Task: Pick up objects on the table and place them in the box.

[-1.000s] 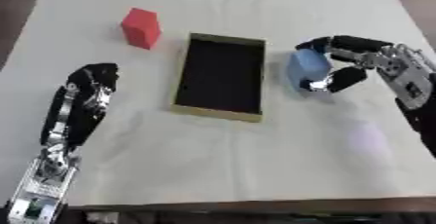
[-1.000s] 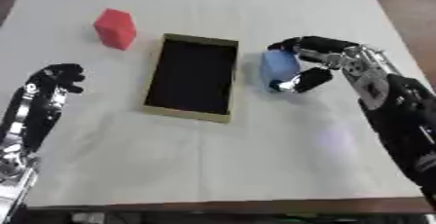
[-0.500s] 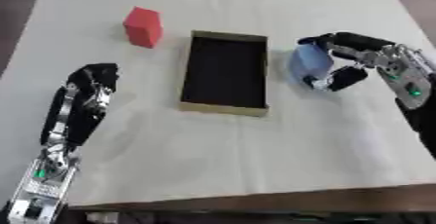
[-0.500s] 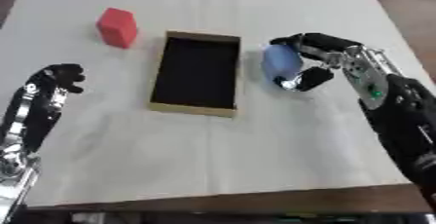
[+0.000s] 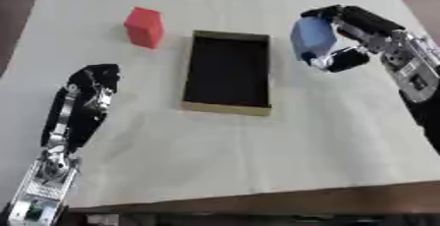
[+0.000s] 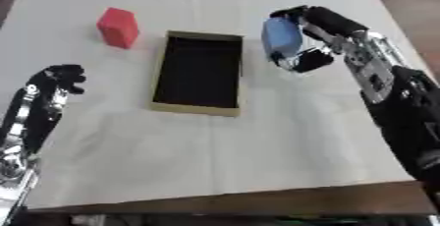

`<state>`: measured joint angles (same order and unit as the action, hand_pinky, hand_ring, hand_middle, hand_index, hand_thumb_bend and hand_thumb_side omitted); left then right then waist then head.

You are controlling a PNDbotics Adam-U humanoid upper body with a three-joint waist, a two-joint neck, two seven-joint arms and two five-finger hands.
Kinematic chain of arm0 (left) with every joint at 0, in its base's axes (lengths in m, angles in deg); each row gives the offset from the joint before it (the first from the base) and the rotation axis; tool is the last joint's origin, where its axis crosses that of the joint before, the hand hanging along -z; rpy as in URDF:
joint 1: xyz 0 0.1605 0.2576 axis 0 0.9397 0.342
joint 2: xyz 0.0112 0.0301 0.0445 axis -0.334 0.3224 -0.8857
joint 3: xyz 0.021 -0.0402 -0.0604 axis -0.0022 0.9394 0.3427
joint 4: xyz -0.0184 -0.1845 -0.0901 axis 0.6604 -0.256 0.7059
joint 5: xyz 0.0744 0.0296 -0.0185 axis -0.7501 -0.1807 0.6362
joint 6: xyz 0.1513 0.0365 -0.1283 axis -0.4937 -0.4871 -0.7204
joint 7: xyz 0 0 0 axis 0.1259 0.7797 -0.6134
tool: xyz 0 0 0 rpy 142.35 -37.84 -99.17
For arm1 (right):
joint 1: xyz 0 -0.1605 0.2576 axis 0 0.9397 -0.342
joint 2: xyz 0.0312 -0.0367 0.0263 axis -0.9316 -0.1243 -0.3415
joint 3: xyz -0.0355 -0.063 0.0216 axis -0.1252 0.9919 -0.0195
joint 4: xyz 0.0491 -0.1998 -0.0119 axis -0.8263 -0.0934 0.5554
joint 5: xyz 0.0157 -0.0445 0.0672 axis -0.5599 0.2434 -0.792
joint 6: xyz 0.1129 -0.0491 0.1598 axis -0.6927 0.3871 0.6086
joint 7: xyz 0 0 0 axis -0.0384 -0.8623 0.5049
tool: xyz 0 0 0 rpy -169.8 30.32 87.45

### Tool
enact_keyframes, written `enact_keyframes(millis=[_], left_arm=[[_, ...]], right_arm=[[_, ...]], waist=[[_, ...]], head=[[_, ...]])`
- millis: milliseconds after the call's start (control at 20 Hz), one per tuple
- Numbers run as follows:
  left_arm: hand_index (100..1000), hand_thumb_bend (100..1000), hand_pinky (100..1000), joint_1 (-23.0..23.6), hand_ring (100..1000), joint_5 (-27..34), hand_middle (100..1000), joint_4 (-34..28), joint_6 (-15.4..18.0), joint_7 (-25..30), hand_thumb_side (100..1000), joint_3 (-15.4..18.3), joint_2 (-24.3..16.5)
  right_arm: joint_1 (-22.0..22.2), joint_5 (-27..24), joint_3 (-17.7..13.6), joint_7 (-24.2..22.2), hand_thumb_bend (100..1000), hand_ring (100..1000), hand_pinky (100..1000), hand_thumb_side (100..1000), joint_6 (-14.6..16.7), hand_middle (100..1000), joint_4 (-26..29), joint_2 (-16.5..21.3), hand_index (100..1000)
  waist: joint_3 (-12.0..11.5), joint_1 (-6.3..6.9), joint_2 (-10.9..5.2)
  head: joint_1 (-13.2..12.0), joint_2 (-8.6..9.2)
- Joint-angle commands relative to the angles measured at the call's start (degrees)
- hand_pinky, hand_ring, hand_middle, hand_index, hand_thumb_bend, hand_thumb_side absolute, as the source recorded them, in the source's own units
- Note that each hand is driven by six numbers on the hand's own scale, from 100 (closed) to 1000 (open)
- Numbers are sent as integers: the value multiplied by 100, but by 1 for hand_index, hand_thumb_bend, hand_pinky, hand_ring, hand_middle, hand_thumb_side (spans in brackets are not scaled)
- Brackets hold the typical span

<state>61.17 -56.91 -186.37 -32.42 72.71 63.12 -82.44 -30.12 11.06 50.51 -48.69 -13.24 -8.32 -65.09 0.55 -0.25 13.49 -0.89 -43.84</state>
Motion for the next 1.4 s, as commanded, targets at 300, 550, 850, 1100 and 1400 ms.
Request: enact_keyframes(millis=[300, 550, 850, 1100, 1400], left_arm=[[754, 264, 663, -36, 725, 30, 683, -74, 6, 58, 781, -58, -80], [754, 264, 663, -27, 726, 35, 683, -76, -2, 61, 782, -51, -74], [754, 262, 662, -16, 726, 27, 683, -64, -5, 49, 785, -43, -83], [754, 261, 663, -9, 726, 21, 683, -58, -4, 38, 786, -35, -91], [754, 262, 663, 1, 727, 14, 683, -47, 2, 38, 786, -35, -95]], right_arm=[[-617, -256, 304, -521, 139, 848, 812, 426, 8, 733, 41, -499, 937], [-713, 97, 381, -802, 140, 856, 816, 473, 193, 746, -511, -1198, 948], [-539, 530, 487, -1095, 153, 864, 824, 522, 516, 766, -837, -1323, 958], [-450, 653, 415, -1176, 221, 876, 832, 596, 577, 788, -926, -1128, 976], [-425, 492, 430, -1341, 331, 910, 855, 694, 634, 886, -665, -861, 995]], waist=[[-88, 15, -216], [-120, 23, -217], [-91, 1, -206], [-43, -12, -215], [-3, -37, -226]], head=[[169, -28], [218, -28], [192, -28], [172, -28], [163, -28]])
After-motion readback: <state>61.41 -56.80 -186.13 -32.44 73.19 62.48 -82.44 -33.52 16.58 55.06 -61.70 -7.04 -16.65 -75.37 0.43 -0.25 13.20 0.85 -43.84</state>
